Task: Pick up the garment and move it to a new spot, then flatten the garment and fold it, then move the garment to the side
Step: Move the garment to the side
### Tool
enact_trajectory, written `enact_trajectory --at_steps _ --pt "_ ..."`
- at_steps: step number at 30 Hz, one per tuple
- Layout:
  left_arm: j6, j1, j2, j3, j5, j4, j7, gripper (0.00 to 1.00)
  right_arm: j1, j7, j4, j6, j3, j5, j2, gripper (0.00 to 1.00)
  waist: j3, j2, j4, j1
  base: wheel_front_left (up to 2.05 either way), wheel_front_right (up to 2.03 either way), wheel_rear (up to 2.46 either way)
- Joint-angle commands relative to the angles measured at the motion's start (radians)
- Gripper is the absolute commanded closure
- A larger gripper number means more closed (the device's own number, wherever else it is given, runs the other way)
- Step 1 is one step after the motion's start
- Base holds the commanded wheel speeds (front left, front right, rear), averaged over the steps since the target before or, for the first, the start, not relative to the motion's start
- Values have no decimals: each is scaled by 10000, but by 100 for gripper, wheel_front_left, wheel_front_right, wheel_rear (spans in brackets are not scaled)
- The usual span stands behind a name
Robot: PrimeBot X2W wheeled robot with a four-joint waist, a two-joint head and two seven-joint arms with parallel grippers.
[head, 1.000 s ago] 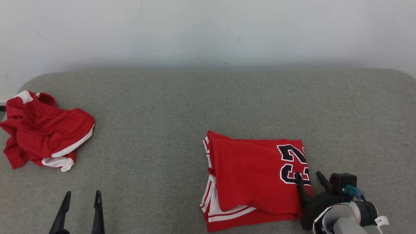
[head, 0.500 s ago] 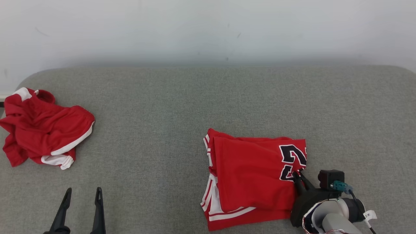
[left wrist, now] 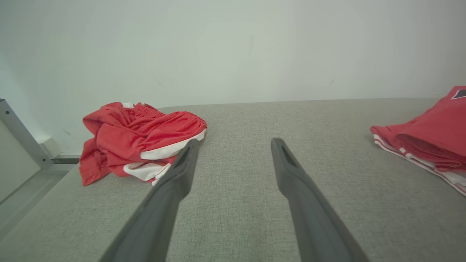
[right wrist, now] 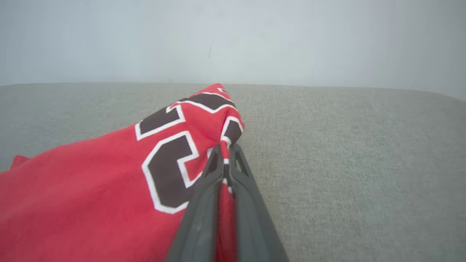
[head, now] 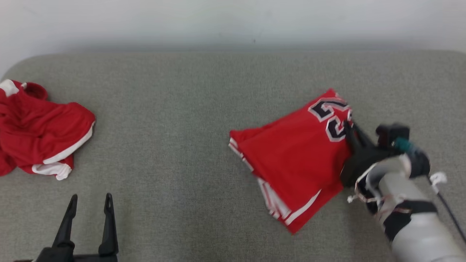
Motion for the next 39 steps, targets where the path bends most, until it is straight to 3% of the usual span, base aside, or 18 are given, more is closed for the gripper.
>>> enact_trajectory --at_steps 1,8,17,27,39 --pt "15 -212 -28 -32 -161 -104 -33 0 -350 -47 -96 -25 61 48 -162 100 605 -1 -123 -1 0 0 0" --pt "13 -967 252 -288 -423 -710 -33 0 -2171 67 -394 -25 362 -43 -1151 100 2250 -1 -562 -1 0 0 0" --pt "14 -1888 1131 -544 -514 -1748 -33 0 -3888 161 -682 -25 323 -209 -2612 100 4088 -1 -1532 -1 0 0 0" --pt "17 -1951 1913 -620 -357 -2838 -35 0 -5165 613 -1130 -25 398 -534 -3726 100 5061 -1 -2398 -1 0 0 0" --pt "41 -1539 2180 -417 -266 -3606 -28 0 -5890 1678 -2101 -25 390 -980 -4576 100 5475 -1 -2834 -1 0 0 0"
